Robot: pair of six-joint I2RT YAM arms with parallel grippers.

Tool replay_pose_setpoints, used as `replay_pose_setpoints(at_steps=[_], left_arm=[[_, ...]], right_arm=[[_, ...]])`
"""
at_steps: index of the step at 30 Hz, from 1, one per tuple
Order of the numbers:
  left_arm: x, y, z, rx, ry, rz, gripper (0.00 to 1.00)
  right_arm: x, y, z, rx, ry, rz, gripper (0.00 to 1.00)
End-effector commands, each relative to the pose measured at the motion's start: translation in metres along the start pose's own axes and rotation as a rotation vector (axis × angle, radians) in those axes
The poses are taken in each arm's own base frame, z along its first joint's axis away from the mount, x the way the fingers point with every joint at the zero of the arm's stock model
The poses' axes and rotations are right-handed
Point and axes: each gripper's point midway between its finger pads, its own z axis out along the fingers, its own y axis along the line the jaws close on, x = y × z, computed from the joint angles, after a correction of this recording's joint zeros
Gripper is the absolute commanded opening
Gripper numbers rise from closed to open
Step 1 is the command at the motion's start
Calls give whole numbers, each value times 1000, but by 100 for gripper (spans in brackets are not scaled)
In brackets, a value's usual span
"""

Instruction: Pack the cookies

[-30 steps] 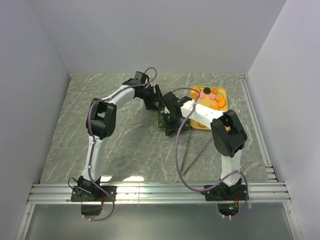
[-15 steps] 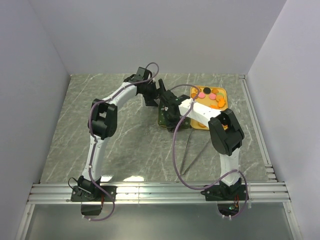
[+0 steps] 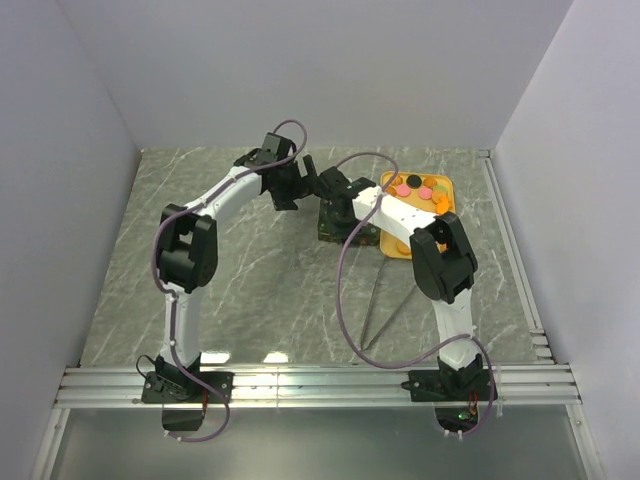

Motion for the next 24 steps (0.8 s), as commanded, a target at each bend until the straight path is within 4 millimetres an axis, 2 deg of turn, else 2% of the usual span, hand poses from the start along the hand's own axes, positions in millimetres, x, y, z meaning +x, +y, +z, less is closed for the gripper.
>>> replay_pose_setpoints(at_steps=[1, 6, 12, 16, 20, 24], left_arm=[[0, -21, -31, 40, -51, 55, 99], [6, -16, -36, 40, -55, 59, 99], [4, -20, -34, 58, -69, 64, 100], [-10, -30, -36, 95, -122, 73, 99], [-35, -48, -40, 152, -225, 75, 96], [-54, -58, -36, 173, -283, 70, 93]], right_arm=[[-56, -16, -8, 59, -183, 72, 21], [-73, -25, 0, 85, -195, 91, 22], [-72, -22, 1, 58, -176, 87, 22], [-73, -23, 2, 59, -173, 89, 22], [-75, -27, 5, 60, -166, 107, 22], [-88, -30, 4, 62, -175, 126, 22]])
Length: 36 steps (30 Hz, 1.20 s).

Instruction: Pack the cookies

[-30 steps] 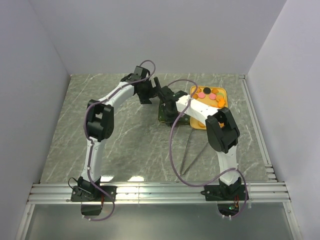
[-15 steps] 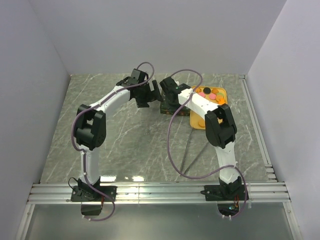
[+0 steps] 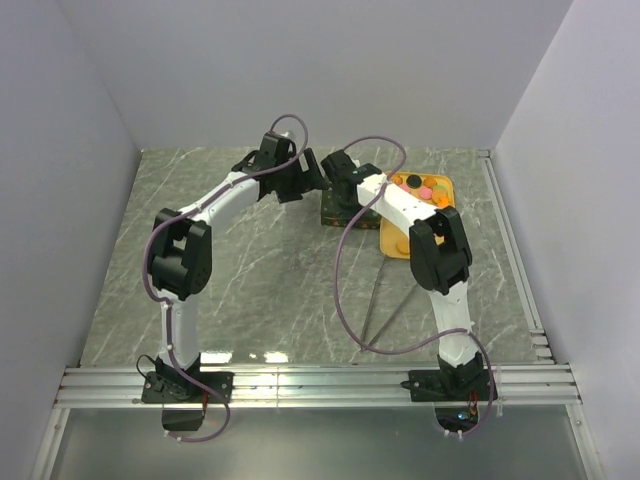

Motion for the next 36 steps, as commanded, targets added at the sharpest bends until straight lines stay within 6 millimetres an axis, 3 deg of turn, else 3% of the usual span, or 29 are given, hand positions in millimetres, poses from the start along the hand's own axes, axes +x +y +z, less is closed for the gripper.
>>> replay_pose_setpoints(at_steps=[1, 5, 9, 12, 15, 16, 18, 19, 21, 25, 27, 28, 30, 31, 32, 36], left_arm=[[-50, -34, -11, 87, -163, 21, 92], [-70, -44, 0, 131, -200, 11, 90], [-85, -55, 14, 187, -216, 17, 87], [-93, -60, 21, 236, -230, 0, 78], [-105, -64, 29, 301, -256, -25, 60], [-116, -71, 28, 338, -280, -34, 44], [-112, -66, 45, 358, -248, -52, 26], [-128, -77, 40, 407, -287, -54, 11], [-126, -73, 56, 438, -266, -66, 3], [-134, -76, 71, 496, -283, -91, 1], [-127, -59, 101, 482, -270, -132, 1], [-133, -67, 94, 499, -283, -133, 2], [-118, -40, 129, 424, -238, -182, 3], [-122, -48, 129, 443, -254, -173, 3], [-111, -37, 145, 425, -235, -183, 4], [-101, -21, 156, 356, -236, -187, 7]], right_arm=[[-32, -3, -1, 6, -64, 45, 22], [-46, -3, 1, -4, -72, 63, 22], [-47, -6, 7, -7, -53, 74, 22], [-44, -11, 12, -6, -39, 90, 22], [-41, -18, 18, -6, -24, 110, 22], [-41, -17, 19, -9, -22, 114, 22], [-43, -16, 23, -18, -18, 118, 22], [-42, -16, 27, -14, -11, 120, 22], [-47, -12, 28, -27, -15, 123, 22], [-50, -8, 37, -37, -7, 126, 22], [-54, -6, 38, -45, -10, 127, 22], [-54, -4, 38, -47, -9, 126, 22], [-54, -4, 39, -47, -10, 126, 22], [-54, -5, 39, -46, -12, 126, 22], [-53, -6, 40, -45, -10, 124, 22], [-51, -11, 44, -37, -4, 128, 22]])
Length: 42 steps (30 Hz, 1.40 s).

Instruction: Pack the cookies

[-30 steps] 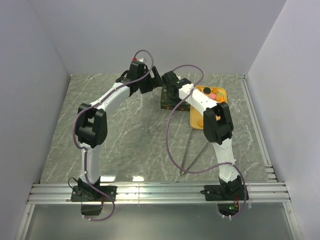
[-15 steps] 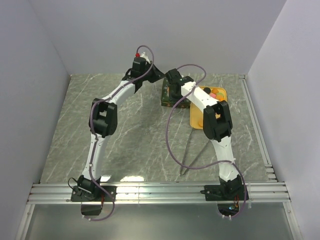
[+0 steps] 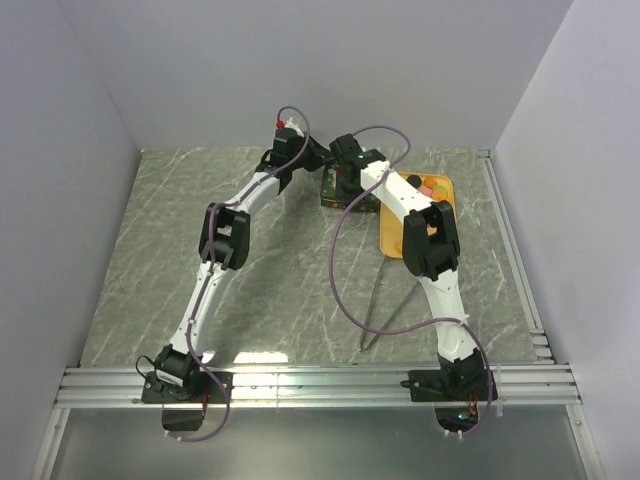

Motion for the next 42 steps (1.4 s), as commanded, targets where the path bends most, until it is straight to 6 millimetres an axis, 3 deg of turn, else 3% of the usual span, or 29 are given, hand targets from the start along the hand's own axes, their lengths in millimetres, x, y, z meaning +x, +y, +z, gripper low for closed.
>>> replay_pose_setpoints(at_steps=[1, 4, 7, 12, 15, 16, 18, 19, 20, 21, 22, 23, 24, 25, 33, 35, 36, 37, 42], left_arm=[[4, 6, 0, -75, -10, 21, 11], [-4, 12, -5, -118, -26, 31, 22], [-22, 4, -14, -120, -68, 39, 38], [-57, -18, -30, -108, -133, 44, 72], [-69, -33, -42, -90, -147, 48, 80], [-78, -48, -51, -74, -161, 61, 81], [-80, -49, -59, -93, -163, 79, 84], [-89, -66, -71, -79, -181, 93, 85], [-92, -69, -77, -86, -187, 98, 86], [-90, -57, -82, -118, -179, 96, 86], [-99, -72, -95, -110, -201, 103, 86], [-99, -72, -100, -117, -204, 103, 86], [-95, -58, -106, -148, -194, 92, 85], [-100, -69, -116, -140, -206, 96, 85], [-89, -55, -152, -235, -159, 114, 81], [-91, -62, -164, -231, -168, 119, 81], [-88, -55, -168, -250, -164, 116, 82], [-91, -61, -175, -247, -176, 121, 82], [-90, -52, -191, -278, -171, 100, 81]], right_arm=[[-2, -10, 10, 20, 0, 21, 22], [-3, -9, 10, 16, -5, 23, 22], [-8, -7, 4, 10, -21, 26, 22], [-16, -8, -6, 8, -54, 37, 24], [-18, -11, -9, 18, -64, 39, 25], [-19, -10, -9, 16, -68, 39, 25], [-21, -9, -11, 13, -70, 41, 25], [-24, -8, -13, 9, -78, 45, 25], [-24, -7, -15, 5, -80, 43, 25], [-26, -6, -20, -4, -87, 44, 25], [-27, -6, -21, -6, -91, 45, 25], [-29, -5, -24, -9, -100, 45, 25], [-30, -5, -25, -13, -105, 47, 25], [-33, -5, -30, -18, -115, 49, 25], [-43, 6, -53, -73, -151, 48, 25], [-41, 9, -56, -87, -154, 42, 25], [-41, 13, -60, -103, -158, 32, 26], [-40, 14, -64, -109, -162, 30, 26], [-40, 17, -78, -133, -180, 17, 27]])
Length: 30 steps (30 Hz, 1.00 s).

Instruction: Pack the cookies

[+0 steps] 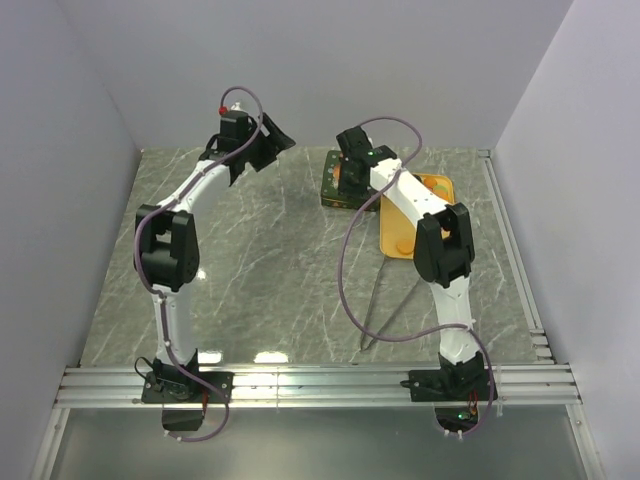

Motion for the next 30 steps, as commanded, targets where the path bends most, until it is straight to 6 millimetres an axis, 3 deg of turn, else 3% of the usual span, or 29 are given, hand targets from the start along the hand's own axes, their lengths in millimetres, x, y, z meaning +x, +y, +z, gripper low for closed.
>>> replay_pose_setpoints(at_steps=[1, 5, 6, 11, 12, 13, 14, 16, 18, 19, 20, 22, 23, 24, 25, 26, 28, 29, 30], left_arm=[[-21, -14, -29, 17, -50, 28, 81], [-19, -12, -47, -11, -48, 55, 81], [-14, -2, -50, -35, -39, 64, 81], [-9, 3, -92, -59, -48, 110, 81], [-1, 13, -96, -83, -34, 124, 81], [-4, 8, -110, -78, -48, 139, 81], [4, 21, -116, -113, -37, 155, 81], [2, 15, -138, -109, -63, 181, 81], [10, 27, -151, -144, -60, 207, 82], [7, 21, -166, -132, -86, 224, 82], [14, 31, -171, -154, -78, 229, 82], [9, 33, -193, -186, -129, 246, 83], [16, 43, -198, -213, -125, 241, 86], [8, 59, -208, -299, -182, 238, 86], [1, 58, -227, -315, -245, 235, 87], [10, 75, -233, -356, -254, 224, 88], [0, 78, -261, -371, -373, 214, 90], [13, 95, -264, -397, -368, 219, 91], [9, 92, -278, -379, -420, 220, 91]], right_arm=[[-25, 16, -40, -71, -94, -12, 27], [-25, 19, -59, -101, -100, -26, 28], [-30, 21, -73, -118, -126, -27, 28], [-29, 16, -111, -145, -170, -24, 28], [-27, 12, -124, -151, -184, -24, 28], [-25, 11, -131, -156, -192, -24, 28], [-25, 10, -138, -167, -209, -25, 28], [-14, 0, -155, -169, -225, -25, 29], [-1, -9, -169, -187, -247, -30, 30], [4, -12, -174, -190, -258, -32, 31], [6, -13, -180, -204, -278, -34, 31], [21, -24, -192, -210, -295, -36, 35], [24, -26, -196, -215, -312, -37, 38], [33, -34, -204, -216, -327, -38, 40], [37, -37, -208, -218, -336, -37, 43], [38, -40, -221, -236, -371, -37, 44], [51, -44, -220, -244, -359, -45, 44], [54, -46, -223, -248, -365, -53, 44], [60, -49, -227, -256, -369, -55, 45]])
